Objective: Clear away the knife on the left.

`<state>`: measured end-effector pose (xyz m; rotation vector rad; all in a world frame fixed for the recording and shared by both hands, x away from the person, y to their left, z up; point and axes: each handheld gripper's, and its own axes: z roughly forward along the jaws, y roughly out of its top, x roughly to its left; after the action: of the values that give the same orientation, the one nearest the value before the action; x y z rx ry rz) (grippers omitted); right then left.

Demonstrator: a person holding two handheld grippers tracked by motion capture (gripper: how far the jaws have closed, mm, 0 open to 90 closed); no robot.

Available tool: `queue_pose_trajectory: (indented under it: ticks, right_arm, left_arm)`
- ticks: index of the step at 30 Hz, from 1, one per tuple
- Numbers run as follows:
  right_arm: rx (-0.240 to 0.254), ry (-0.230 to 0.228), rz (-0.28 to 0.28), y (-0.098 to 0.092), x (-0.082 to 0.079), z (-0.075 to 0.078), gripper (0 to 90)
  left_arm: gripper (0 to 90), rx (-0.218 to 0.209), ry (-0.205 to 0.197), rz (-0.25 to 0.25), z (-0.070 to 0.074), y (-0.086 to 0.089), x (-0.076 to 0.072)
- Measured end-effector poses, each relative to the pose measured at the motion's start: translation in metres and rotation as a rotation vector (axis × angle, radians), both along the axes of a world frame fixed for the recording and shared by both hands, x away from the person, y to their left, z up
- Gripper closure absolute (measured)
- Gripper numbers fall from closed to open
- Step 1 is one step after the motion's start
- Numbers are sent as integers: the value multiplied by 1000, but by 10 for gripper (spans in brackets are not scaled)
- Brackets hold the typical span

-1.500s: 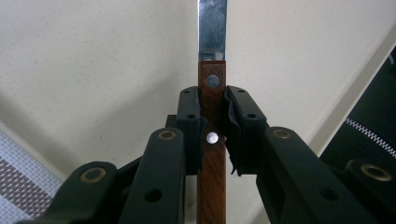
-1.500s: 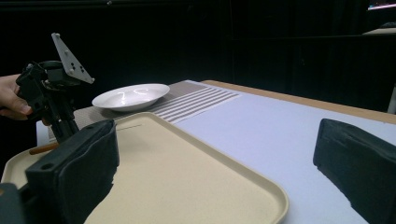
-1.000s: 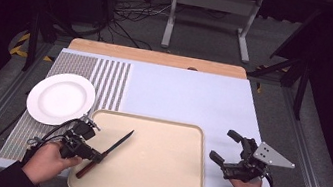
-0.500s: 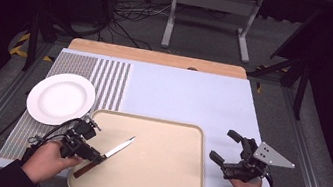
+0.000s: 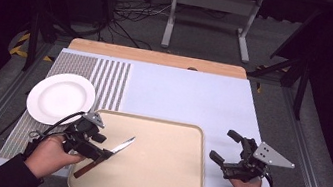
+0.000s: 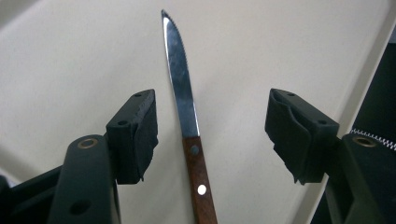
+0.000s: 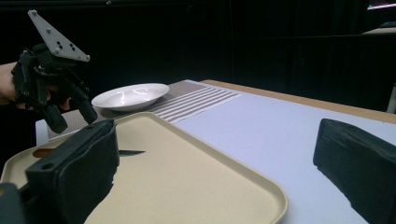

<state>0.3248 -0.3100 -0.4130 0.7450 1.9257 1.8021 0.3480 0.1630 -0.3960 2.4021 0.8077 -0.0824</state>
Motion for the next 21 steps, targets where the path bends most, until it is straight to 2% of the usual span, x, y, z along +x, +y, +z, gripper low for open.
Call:
queue_pose_trajectory:
  ticks: [4,6,10,14,15,16,21]
  right_arm:
    - [-1,0,0,0,0,0,10]
    - [1,0,0,0,0,0,10]
    - [-2,1,2,-1,1,0,10]
    - [-1,1,2,-1,1,0,10]
    - [-1,1,2,-1,1,0,10]
    - [-1,4,2,-1,0,-1,10]
    - [-1,4,6,-1,1,-1,10]
  left_arm:
    - [396,-12,-35,-28,3,-8,3]
    - [515,5,-52,-42,3,-13,4]
    - [647,-4,-75,-60,3,-24,5]
    - [851,4,-88,-79,3,-34,8]
    - [851,11,-84,-90,2,-38,9]
    - [900,17,-83,-95,1,-41,10]
    - [900,31,-89,-115,-2,-53,15]
